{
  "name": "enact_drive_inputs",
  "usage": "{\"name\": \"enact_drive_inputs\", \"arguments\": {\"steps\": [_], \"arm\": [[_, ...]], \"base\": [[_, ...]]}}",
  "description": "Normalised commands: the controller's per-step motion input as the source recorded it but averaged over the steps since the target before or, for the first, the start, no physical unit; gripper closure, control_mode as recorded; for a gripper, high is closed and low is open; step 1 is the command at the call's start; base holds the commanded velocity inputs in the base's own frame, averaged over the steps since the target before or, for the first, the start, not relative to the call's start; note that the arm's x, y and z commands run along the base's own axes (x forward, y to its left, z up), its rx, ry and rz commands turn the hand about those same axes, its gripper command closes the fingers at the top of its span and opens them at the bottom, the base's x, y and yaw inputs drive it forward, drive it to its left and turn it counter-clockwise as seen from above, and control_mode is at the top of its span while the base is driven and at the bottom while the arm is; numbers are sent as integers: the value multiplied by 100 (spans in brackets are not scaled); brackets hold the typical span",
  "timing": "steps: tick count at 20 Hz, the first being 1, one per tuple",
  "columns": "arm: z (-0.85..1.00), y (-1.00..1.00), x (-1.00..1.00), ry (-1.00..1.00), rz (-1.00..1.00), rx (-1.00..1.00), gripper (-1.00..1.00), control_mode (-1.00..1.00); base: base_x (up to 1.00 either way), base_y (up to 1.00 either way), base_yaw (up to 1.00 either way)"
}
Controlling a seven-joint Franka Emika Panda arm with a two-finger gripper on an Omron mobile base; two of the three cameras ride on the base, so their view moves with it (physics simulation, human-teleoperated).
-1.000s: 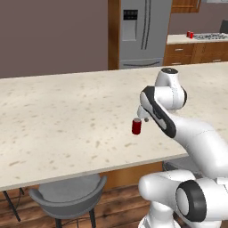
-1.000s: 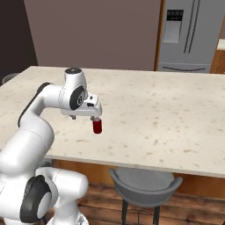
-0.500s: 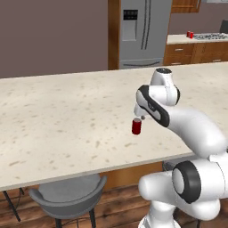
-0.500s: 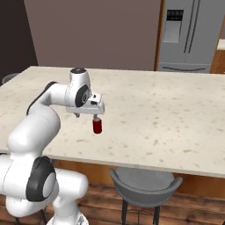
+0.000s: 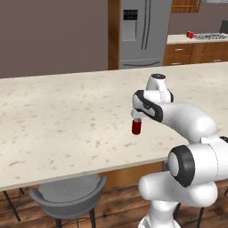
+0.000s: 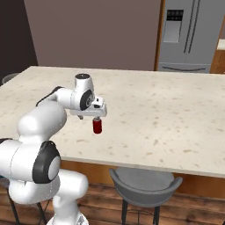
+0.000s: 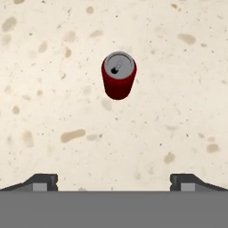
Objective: Four empty soda cans are scattered around the kitchen. Gather all the cans and cluster them next to the stove for recycling.
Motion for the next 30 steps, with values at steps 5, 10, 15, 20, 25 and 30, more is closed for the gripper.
{"name": "enact_drive_inputs", "arguments": {"steps": [5, 10, 15, 20, 25, 30], "arm": [[-28, 0, 32, 0, 0, 0, -100, -100], [-23, 0, 24, 0, 0, 0, -100, -100], [-15, 0, 24, 1, 0, 0, -100, -100], [-14, 0, 29, 1, 0, 0, -100, -100], [-13, 0, 31, 2, 0, 0, -100, -100], [-13, 0, 21, 2, 0, 0, -100, -100]], "base": [[0, 0, 0], [0, 0, 0], [0, 0, 0], [0, 0, 0], [0, 0, 0], [0, 0, 0]]}}
